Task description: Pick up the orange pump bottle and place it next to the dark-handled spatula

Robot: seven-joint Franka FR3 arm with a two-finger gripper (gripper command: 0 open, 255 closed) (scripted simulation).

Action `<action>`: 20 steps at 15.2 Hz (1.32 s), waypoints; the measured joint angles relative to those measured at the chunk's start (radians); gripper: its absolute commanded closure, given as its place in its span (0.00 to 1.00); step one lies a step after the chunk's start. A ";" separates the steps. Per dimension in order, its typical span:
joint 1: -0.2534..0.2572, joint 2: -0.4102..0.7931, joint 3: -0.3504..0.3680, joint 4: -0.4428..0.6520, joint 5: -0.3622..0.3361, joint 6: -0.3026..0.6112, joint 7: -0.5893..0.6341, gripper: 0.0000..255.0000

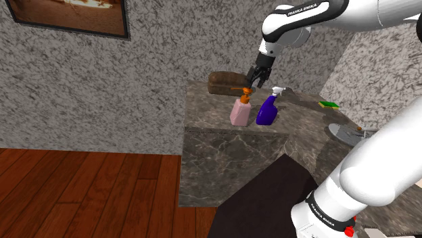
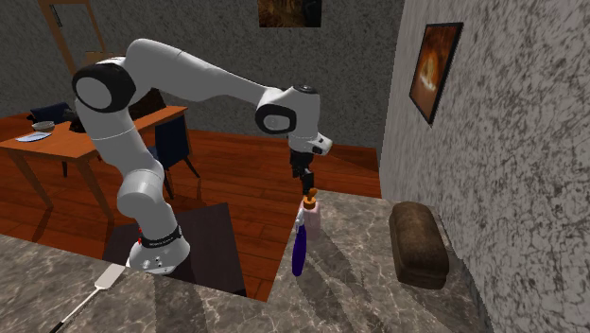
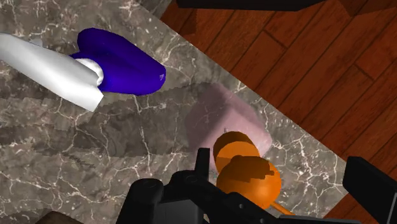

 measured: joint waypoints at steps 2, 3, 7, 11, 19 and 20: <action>-0.003 0.053 -0.010 0.036 0.029 0.014 -0.035 0.00; -0.004 0.067 -0.012 0.034 0.036 0.029 -0.044 0.00; -0.003 0.100 -0.012 0.013 0.053 0.082 -0.059 0.00; -0.001 0.112 -0.010 -0.007 0.060 0.113 -0.062 0.00; -0.001 0.113 -0.009 -0.008 0.061 0.116 -0.062 1.00; -0.001 0.113 -0.009 -0.008 0.061 0.116 -0.062 1.00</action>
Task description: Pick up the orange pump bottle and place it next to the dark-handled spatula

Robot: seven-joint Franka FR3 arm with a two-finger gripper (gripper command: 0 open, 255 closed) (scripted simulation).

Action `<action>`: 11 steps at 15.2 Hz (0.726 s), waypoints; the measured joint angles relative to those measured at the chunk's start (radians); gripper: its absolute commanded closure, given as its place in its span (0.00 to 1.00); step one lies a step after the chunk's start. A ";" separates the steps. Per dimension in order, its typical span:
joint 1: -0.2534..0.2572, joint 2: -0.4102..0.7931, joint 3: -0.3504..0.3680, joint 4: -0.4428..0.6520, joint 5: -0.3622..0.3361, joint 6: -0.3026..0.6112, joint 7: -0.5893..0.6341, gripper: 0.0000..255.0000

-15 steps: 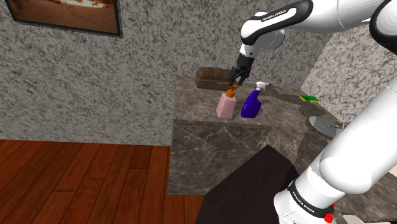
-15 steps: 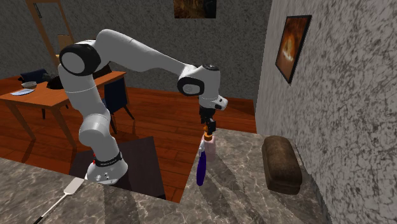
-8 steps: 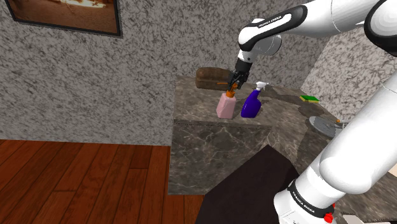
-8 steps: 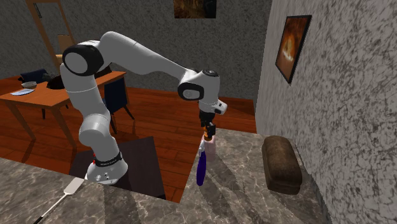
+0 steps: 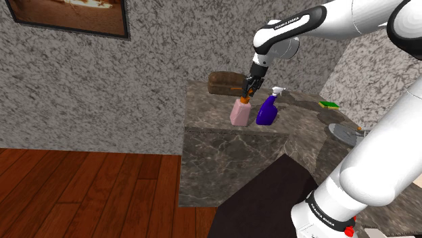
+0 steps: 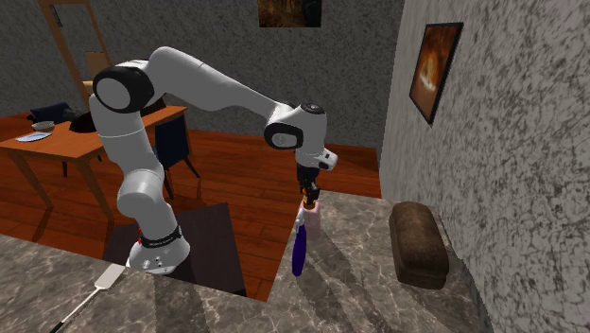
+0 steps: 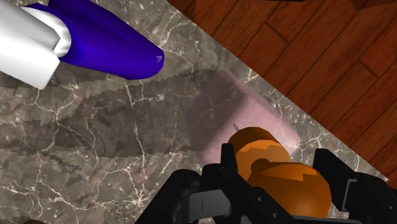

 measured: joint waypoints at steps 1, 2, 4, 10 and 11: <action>0.000 0.000 0.000 0.000 0.000 0.000 0.000 1.00; 0.000 0.000 0.000 0.000 0.000 0.000 0.000 1.00; 0.000 0.000 0.000 0.000 0.000 0.000 0.000 1.00; 0.000 -0.014 0.000 0.013 -0.007 -0.025 0.007 1.00; 0.000 -0.019 0.000 0.022 -0.010 -0.039 0.010 1.00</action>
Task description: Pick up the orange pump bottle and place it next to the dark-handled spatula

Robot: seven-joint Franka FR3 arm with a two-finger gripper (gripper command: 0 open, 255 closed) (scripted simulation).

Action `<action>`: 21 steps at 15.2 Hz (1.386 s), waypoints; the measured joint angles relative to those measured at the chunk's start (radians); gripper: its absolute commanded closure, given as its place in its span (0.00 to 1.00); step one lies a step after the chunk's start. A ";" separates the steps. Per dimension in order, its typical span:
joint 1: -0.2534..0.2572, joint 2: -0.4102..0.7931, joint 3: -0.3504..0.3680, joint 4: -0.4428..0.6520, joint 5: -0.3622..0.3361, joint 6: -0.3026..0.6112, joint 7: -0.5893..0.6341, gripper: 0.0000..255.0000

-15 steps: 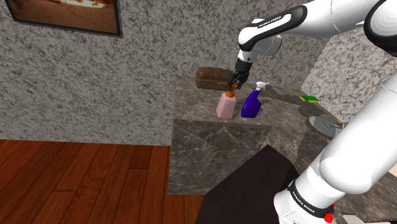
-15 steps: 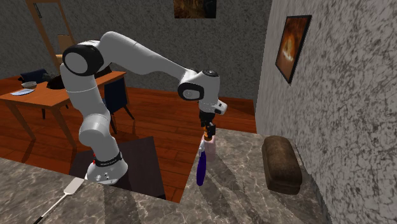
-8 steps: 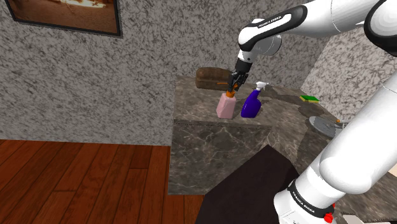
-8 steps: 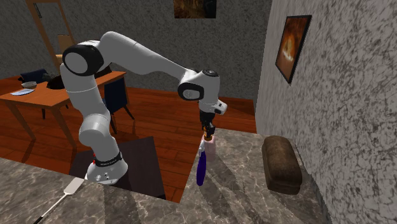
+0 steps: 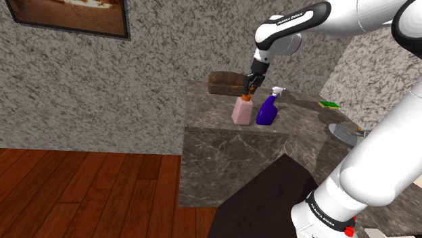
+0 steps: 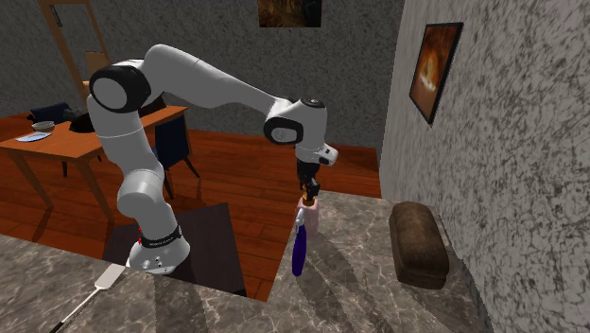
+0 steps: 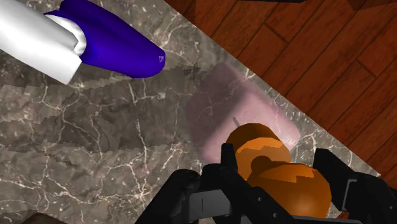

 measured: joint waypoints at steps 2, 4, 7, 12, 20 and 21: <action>0.000 -0.009 0.000 0.016 -0.005 -0.025 0.006 1.00; 0.001 -0.017 0.001 0.034 -0.009 -0.049 0.012 1.00; 0.001 -0.029 0.001 0.060 -0.015 -0.086 0.018 1.00; 0.001 -0.044 0.002 0.114 -0.023 -0.153 0.030 1.00; 0.000 -0.057 0.002 0.205 -0.030 -0.257 0.042 1.00; 0.002 -0.059 0.004 0.217 -0.031 -0.269 0.048 1.00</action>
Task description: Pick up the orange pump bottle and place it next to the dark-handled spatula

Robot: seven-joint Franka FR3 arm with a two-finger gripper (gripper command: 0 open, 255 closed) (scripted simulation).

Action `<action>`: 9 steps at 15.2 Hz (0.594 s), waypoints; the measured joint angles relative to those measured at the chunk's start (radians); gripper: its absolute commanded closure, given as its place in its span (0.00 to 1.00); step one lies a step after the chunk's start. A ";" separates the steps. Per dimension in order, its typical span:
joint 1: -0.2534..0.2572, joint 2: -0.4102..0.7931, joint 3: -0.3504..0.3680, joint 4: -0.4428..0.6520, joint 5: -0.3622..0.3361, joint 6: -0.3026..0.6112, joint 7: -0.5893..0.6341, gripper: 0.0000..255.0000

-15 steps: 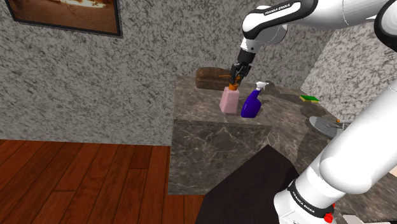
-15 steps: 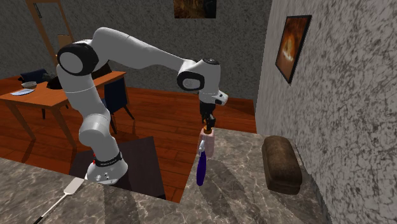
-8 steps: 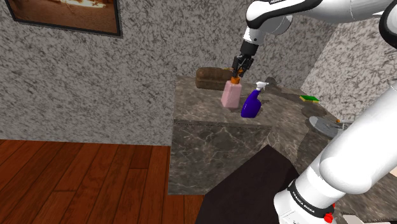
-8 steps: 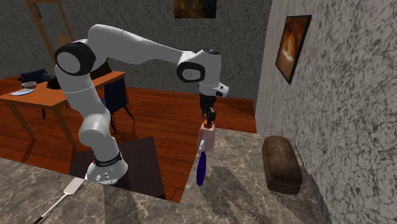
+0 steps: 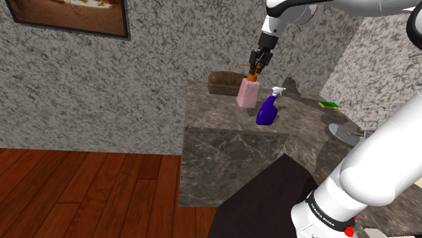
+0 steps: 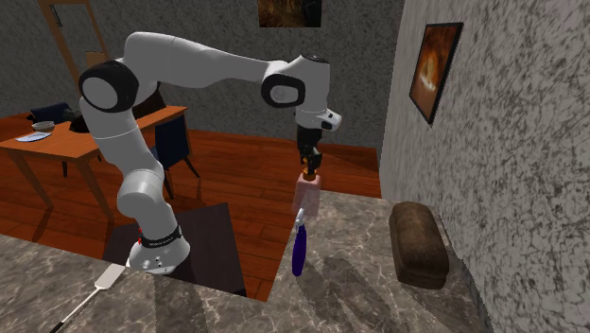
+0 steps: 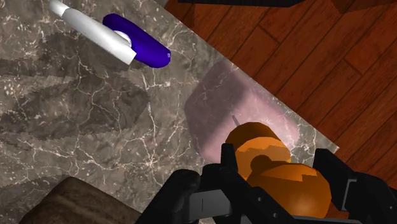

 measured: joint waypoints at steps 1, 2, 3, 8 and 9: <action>0.000 -0.001 0.000 0.013 -0.001 -0.014 0.002 1.00; -0.001 -0.003 -0.001 0.024 -0.002 -0.026 0.001 1.00; -0.001 -0.002 -0.001 0.038 -0.002 -0.040 0.003 1.00; -0.001 0.003 -0.002 0.109 -0.001 -0.107 0.008 1.00; -0.001 0.004 -0.001 0.125 -0.001 -0.120 0.011 1.00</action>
